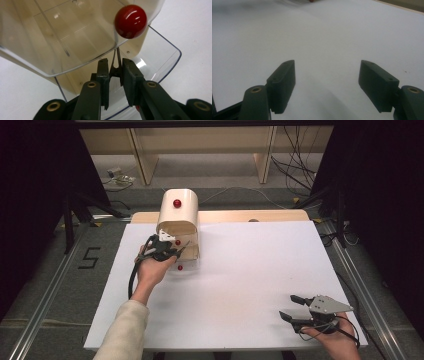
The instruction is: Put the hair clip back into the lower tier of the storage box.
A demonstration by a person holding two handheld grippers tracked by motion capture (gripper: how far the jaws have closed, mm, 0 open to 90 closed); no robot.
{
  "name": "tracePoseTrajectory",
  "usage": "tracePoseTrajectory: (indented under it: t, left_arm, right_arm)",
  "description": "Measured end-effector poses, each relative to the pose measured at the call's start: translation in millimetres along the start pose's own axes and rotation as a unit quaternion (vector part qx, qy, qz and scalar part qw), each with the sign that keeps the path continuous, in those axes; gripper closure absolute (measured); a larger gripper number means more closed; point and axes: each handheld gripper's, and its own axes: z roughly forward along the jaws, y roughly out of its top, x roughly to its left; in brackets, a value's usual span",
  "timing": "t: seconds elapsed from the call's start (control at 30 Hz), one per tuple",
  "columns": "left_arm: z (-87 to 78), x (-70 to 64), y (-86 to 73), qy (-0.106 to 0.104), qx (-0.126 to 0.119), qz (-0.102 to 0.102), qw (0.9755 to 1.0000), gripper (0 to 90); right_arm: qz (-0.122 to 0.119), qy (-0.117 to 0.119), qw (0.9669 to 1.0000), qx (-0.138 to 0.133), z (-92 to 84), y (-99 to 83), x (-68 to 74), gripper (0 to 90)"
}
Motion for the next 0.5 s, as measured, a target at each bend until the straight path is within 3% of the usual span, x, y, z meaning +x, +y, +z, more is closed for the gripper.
tracePoseTrajectory:
  t: [0.27, 0.5]
  left_arm:
    - [3.6, -1.0, -0.1, 0.012, -0.01, 0.0, 0.9999, 74.9]
    - [-1.2, -0.4, -0.6, 0.023, -0.005, 0.006, 0.9997, 60.1]
  right_arm:
    - [0.0, 0.0, 1.0, 0.0, -0.1, 0.0, 0.0, 30.5]
    - [0.0, 0.0, 1.0, -0.001, -0.3, 0.0, 0.0, 30.5]
